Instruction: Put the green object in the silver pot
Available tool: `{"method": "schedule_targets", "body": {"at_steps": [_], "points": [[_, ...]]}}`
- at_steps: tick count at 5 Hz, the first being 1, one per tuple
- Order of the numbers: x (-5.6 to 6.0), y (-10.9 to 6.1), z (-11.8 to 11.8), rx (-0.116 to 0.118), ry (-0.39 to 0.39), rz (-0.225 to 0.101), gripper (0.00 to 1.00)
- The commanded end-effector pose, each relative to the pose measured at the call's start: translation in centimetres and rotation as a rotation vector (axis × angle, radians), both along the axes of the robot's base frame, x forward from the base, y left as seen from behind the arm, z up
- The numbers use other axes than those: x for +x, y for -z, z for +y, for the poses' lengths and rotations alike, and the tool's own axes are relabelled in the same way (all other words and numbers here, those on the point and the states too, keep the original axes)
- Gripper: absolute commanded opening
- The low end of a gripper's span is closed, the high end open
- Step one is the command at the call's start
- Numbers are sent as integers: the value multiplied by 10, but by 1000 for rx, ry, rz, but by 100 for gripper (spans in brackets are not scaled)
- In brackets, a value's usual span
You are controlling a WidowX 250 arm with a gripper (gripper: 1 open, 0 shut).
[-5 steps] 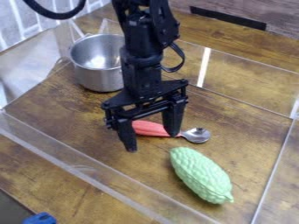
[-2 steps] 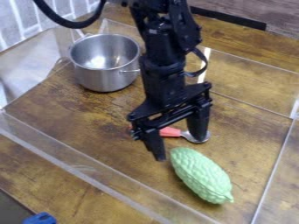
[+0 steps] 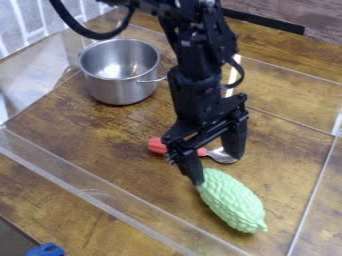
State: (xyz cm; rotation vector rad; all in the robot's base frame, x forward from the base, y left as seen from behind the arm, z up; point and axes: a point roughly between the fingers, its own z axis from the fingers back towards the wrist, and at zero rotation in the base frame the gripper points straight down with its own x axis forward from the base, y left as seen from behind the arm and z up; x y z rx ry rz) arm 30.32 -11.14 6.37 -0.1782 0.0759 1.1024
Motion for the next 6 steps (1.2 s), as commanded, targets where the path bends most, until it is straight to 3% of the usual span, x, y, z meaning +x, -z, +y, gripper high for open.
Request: {"method": "schedule_targets", "body": {"at_steps": [1, 3, 5, 6], "points": [[5, -5, -15, -16, -16, -51, 100], [11, 22, -10, -27, -23, -62, 100], [27, -10, 0, -32, 70, -74, 100], [26, -1, 2, -35, 26, -81, 100]]}}
